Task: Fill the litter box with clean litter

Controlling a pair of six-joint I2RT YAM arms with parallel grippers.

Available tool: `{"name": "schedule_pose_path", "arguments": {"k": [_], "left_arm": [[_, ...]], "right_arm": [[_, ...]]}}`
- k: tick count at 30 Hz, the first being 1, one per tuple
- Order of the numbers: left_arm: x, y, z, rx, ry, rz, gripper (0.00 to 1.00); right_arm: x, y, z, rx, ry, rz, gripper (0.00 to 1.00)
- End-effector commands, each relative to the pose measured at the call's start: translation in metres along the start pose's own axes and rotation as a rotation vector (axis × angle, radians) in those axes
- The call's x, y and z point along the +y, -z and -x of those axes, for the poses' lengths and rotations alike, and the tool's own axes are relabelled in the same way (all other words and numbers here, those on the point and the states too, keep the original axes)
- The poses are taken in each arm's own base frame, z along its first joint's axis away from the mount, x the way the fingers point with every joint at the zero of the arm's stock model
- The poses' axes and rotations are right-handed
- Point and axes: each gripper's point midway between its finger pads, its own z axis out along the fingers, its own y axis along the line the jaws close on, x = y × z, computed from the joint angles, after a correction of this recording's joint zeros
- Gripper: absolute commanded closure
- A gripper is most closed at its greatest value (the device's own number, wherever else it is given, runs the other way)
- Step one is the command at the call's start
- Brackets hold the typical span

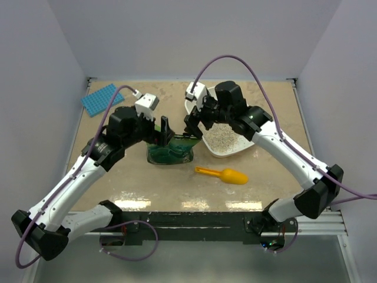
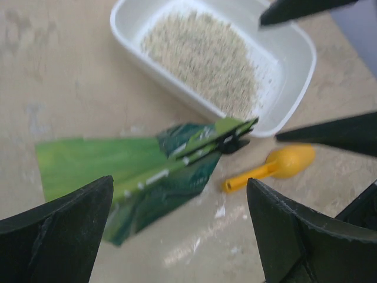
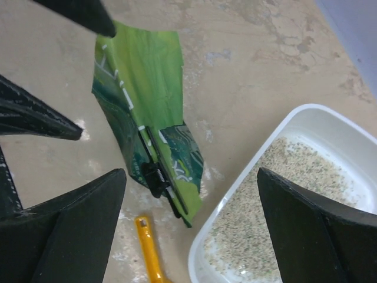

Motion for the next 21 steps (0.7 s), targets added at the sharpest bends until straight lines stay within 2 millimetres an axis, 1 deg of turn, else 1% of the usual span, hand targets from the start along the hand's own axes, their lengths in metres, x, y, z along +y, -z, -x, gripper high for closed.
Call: {"name": "schedule_pose_path", "arguments": {"k": [1, 2, 3, 4, 5, 6, 7, 8, 10, 11, 12, 14, 15, 16, 19, 21], "left_arm": [[0.010, 0.030, -0.021, -0.008, 0.205, 0.098, 0.00], [0.011, 0.034, -0.026, 0.010, 0.208, 0.104, 0.00], [0.009, 0.040, -0.027, 0.005, 0.205, 0.096, 0.00], [0.008, 0.043, -0.029, 0.010, 0.206, 0.088, 0.00], [0.008, 0.046, -0.034, 0.026, 0.206, 0.092, 0.00], [0.009, 0.050, -0.035, 0.023, 0.199, 0.094, 0.00], [0.013, 0.053, -0.037, 0.024, 0.190, 0.118, 0.00], [0.021, 0.058, -0.044, 0.047, 0.190, 0.163, 0.00], [0.032, 0.065, -0.044, 0.039, 0.177, 0.229, 0.00], [0.037, 0.068, -0.048, 0.053, 0.175, 0.257, 0.00], [0.039, 0.072, -0.048, 0.047, 0.171, 0.271, 0.00], [0.042, 0.076, -0.047, 0.045, 0.154, 0.285, 0.00], [0.042, 0.076, -0.046, 0.045, 0.148, 0.283, 0.00], [0.041, 0.077, -0.046, 0.045, 0.140, 0.280, 0.00], [0.040, 0.075, -0.045, 0.049, 0.127, 0.265, 0.00], [0.038, 0.073, -0.048, 0.058, 0.119, 0.254, 0.00]], "right_arm": [[-0.005, 0.005, 0.035, -0.044, 0.227, 0.032, 0.02], [-0.004, -0.002, 0.030, -0.020, 0.237, 0.047, 0.02], [-0.001, -0.003, 0.027, -0.003, 0.253, 0.068, 0.02], [0.006, -0.005, 0.025, 0.001, 0.264, 0.103, 0.02], [0.020, -0.009, 0.021, -0.001, 0.262, 0.184, 0.02], [0.027, -0.011, 0.012, 0.031, 0.260, 0.215, 0.02], [0.031, -0.013, 0.008, 0.046, 0.261, 0.226, 0.02], [0.036, -0.017, 0.002, 0.075, 0.274, 0.220, 0.03], [0.047, -0.021, -0.014, 0.126, 0.288, 0.232, 0.03], [0.048, -0.021, -0.019, 0.144, 0.287, 0.230, 0.03], [0.048, -0.021, -0.026, 0.169, 0.283, 0.225, 0.03], [0.052, -0.022, -0.031, 0.189, 0.284, 0.218, 0.03], [0.049, -0.022, -0.033, 0.203, 0.286, 0.196, 0.03], [0.052, -0.022, -0.034, 0.208, 0.292, 0.192, 0.03], [0.047, -0.022, -0.032, 0.212, 0.303, 0.150, 0.04], [0.044, -0.021, -0.029, 0.210, 0.312, 0.127, 0.04]]}}
